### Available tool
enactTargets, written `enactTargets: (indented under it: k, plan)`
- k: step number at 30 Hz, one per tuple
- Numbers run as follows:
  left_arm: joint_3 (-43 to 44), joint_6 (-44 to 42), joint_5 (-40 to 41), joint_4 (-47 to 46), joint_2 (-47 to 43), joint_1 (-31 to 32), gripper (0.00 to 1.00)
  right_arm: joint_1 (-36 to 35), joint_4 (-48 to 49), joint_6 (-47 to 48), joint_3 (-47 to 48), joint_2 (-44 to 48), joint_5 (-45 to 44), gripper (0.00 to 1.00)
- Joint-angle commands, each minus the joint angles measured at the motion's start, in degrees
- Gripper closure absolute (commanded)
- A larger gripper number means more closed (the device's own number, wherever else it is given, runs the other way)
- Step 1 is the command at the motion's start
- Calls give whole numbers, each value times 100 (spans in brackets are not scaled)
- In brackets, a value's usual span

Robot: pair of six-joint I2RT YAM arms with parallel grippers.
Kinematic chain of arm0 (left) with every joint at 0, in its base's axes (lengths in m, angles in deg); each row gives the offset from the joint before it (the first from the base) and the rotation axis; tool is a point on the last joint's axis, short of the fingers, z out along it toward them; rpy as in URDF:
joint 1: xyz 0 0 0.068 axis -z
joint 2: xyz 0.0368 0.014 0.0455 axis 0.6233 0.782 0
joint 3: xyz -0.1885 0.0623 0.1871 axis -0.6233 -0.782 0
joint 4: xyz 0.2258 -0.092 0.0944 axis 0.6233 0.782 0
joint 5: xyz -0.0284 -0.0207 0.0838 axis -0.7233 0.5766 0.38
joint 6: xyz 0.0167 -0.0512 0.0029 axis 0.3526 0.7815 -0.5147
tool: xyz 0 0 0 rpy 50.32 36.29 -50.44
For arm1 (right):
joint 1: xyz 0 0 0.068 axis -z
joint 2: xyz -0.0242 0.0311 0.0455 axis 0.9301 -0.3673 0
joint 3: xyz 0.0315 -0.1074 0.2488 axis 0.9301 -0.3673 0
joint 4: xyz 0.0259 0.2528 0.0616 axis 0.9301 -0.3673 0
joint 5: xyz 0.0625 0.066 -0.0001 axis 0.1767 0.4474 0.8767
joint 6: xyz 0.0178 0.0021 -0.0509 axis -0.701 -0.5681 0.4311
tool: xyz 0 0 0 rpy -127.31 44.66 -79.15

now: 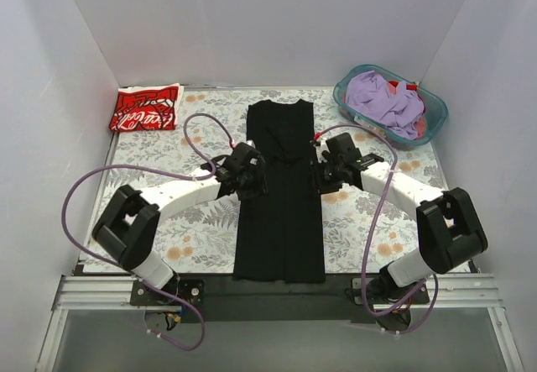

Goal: Fold and stack the t-shirts
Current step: Fold the tshirt

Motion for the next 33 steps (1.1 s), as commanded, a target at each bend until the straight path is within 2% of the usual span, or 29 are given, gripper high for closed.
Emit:
enactTargets:
  k: [1, 13, 20, 24, 28, 30, 31, 33]
  plan:
    - [228, -30, 416, 87, 543, 112, 56, -250, -18, 37, 291, -291, -487, 58]
    - [984, -101, 688, 8, 2083, 94, 60, -488, -53, 195, 1004, -1618, -1287, 58]
    - [1783, -153, 601, 114, 2831, -283, 61, -322, -141, 547, 2005, -2707, -1692, 59]
    - [2407, -233, 557, 464, 3086, -363, 54, -111, -378, 661, 2786, -2955, -1684, 58]
    - [2453, -171, 504, 641, 2587, -354, 44, -119, -895, 670, 2824, -2569, -1465, 57]
    - [2224, -83, 557, 789, 2018, -354, 41, -110, -1151, 626, 2675, -2165, -1455, 52]
    - [2110, -57, 583, 869, 1814, -354, 37, -110, -1361, 574, 2370, -1833, -1150, 44]
    - [1750, 40, 618, 1167, 1216, -319, 34, -119, -1512, 495, 1947, -1436, -964, 39]
